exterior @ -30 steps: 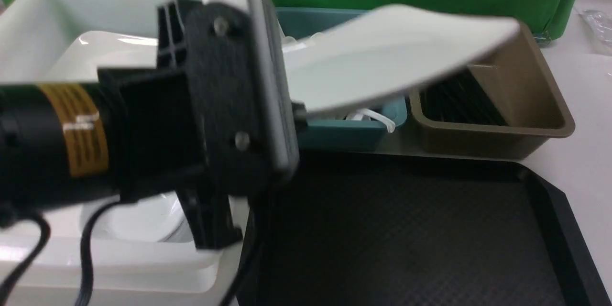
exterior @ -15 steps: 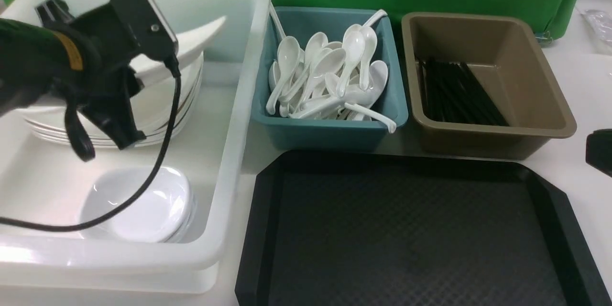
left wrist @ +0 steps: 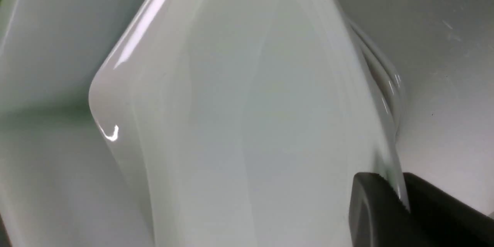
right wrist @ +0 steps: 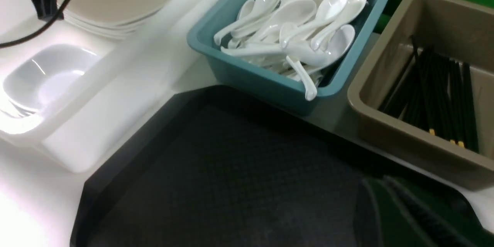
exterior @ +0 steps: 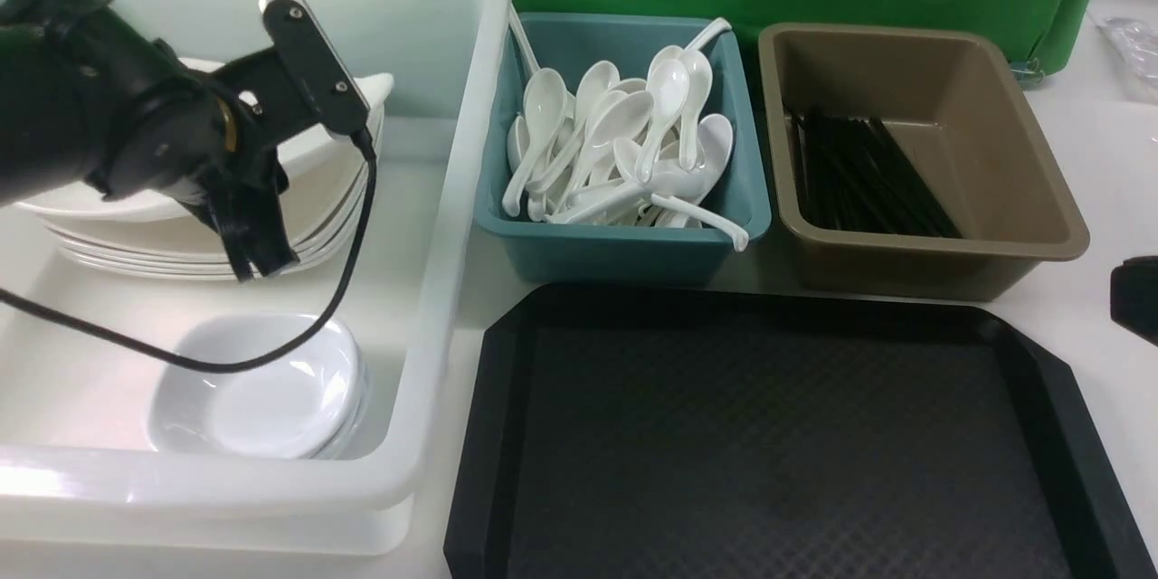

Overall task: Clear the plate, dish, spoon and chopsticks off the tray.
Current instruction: Use the left arm to put the plate into the large storage box on the left

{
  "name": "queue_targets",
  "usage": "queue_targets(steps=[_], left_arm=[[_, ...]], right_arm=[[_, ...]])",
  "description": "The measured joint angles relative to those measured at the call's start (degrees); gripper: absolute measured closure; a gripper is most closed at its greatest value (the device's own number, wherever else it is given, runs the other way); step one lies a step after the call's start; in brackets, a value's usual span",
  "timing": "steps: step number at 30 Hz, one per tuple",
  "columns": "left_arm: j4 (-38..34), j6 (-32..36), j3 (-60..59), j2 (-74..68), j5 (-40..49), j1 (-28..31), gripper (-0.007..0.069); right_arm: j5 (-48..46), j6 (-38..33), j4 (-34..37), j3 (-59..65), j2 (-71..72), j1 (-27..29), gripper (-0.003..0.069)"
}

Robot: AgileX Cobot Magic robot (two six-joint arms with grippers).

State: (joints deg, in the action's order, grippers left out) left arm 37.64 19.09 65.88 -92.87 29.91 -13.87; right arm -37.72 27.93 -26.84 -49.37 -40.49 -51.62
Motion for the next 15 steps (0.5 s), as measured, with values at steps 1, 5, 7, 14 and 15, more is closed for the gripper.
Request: queue_targets(steps=[1, 5, 7, 14, 15], left_arm=[[0.12, -0.05, 0.0, -0.49, 0.05, 0.0, 0.0604], [0.62, -0.22, 0.05, -2.35, 0.46, 0.06, 0.0604], [0.79, -0.22, 0.05, -3.15, 0.52, 0.11, 0.0593], [2.4, -0.22, 0.11, -4.15, 0.19, 0.18, 0.0491], [3.03, -0.77, 0.11, -4.37, -0.54, 0.41, 0.0449]], right_arm=[[-0.13, -0.58, 0.62, 0.0, 0.0, 0.0, 0.0638], [-0.39, -2.18, 2.67, 0.0, 0.0, 0.0, 0.0638], [-0.57, -2.42, 3.41, 0.0, 0.0, 0.0, 0.0638], [-1.31, -2.79, 5.35, 0.0, 0.0, 0.0, 0.0634], [-1.72, -2.95, 5.75, 0.0, 0.0, 0.0, 0.0634]])
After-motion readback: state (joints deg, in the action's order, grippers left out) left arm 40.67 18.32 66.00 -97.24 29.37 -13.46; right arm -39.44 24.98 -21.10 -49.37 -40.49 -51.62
